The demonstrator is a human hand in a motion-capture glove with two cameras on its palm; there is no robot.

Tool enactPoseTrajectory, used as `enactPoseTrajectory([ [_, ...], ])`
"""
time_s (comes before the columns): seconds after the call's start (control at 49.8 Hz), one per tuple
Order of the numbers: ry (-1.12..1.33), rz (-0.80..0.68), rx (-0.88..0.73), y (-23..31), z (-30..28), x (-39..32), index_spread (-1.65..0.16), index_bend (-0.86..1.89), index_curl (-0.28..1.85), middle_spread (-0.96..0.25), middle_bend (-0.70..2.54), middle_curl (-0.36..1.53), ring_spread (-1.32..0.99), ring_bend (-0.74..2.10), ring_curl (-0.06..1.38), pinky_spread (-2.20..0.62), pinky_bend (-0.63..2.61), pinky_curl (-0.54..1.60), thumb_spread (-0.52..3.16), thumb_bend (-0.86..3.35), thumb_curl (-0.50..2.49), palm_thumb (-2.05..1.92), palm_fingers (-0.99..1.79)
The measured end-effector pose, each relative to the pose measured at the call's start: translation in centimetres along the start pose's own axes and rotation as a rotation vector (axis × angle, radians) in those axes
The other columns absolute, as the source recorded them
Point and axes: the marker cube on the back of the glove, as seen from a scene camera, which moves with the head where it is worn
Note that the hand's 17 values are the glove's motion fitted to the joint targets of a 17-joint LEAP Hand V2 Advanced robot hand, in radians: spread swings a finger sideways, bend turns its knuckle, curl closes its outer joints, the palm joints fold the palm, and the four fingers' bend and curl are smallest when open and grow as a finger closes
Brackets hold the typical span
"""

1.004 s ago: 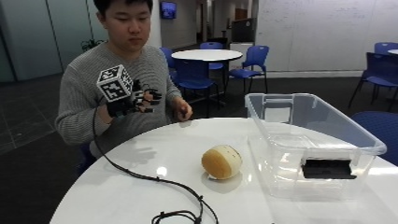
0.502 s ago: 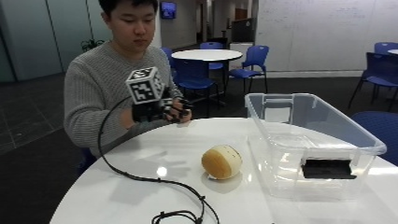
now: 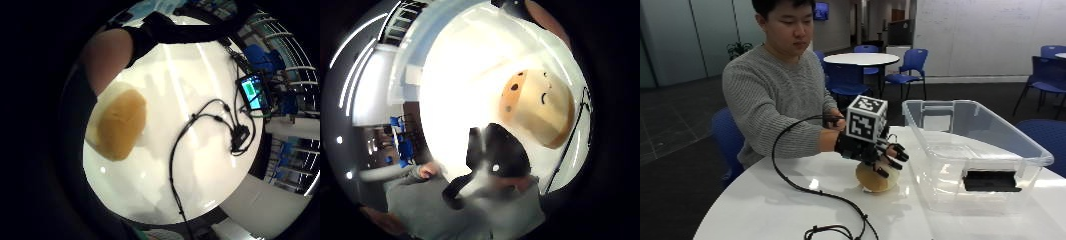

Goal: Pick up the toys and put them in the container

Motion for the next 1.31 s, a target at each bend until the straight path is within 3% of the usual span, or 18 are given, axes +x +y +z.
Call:
enactPoseTrajectory([
  [0.181, -0.031, 0.067, -0.121, -1.0, 6.6, 0.6, -0.39, 0.16, 0.32, -0.19, 0.16, 0.23, -0.18, 0.34, 0.21, 0.04, 0.81, 0.35, 1.38, 0.01, 0.28, 0.09, 0.0],
  [0.281, -0.012, 0.066, -0.121, -1.1, 6.7, 0.6, -0.39, 0.11, 0.29, -0.19, 0.15, 0.23, -0.17, 0.42, 0.23, 0.03, 1.0, 0.39, 1.34, 0.02, 0.31, 0.15, 0.08],
  [0.502, 0.014, 0.07, -0.107, -1.3, 6.6, 0.5, -0.4, 0.12, 0.26, -0.2, 0.21, 0.26, -0.21, 0.61, 0.28, -0.03, 1.07, 0.4, 1.3, 0.01, 0.34, 0.24, 0.16],
  [0.603, 0.004, 0.078, -0.038, -1.4, 6.4, 0.5, -0.4, 0.13, 0.24, -0.19, 0.28, 0.29, -0.26, 0.71, 0.31, -0.09, 1.04, 0.39, 1.31, 0.02, 0.36, 0.28, 0.27],
  [0.683, -0.038, 0.09, 0.043, -1.5, 5.9, 0.6, -0.4, 0.11, 0.23, -0.21, 0.4, 0.33, -0.34, 0.85, 0.34, -0.22, 1.05, 0.37, 1.35, 0.06, 0.39, 0.35, 0.6],
  [0.803, -0.143, 0.088, 0.106, -1.1, 2.0, 0.7, -0.4, 0.2, 0.25, -0.25, 0.48, 0.38, -0.42, 0.9, 0.39, -0.32, 1.08, 0.39, 1.22, 0.14, 0.51, 0.56, 0.73],
  [0.944, -0.267, -0.02, 0.242, 0.6, -11.1, 1.7, -0.41, 0.33, 0.33, -0.27, 0.57, 0.45, -0.49, 0.91, 0.42, -0.36, 1.0, 0.39, 1.04, 0.13, 0.6, 0.63, 0.81],
  [1.045, -0.243, -0.07, 0.326, 2.2, -17.0, 0.7, -0.41, 0.4, 0.38, -0.28, 0.6, 0.48, -0.52, 0.91, 0.44, -0.38, 0.98, 0.4, 0.92, 0.11, 0.65, 0.63, 0.82],
  [1.306, -0.21, -0.073, 0.313, -0.6, -18.3, -1.5, -0.42, 0.46, 0.49, -0.29, 0.65, 0.56, -0.57, 0.91, 0.49, -0.39, 1.01, 0.43, 0.73, 0.07, 0.78, 0.63, 0.77],
])
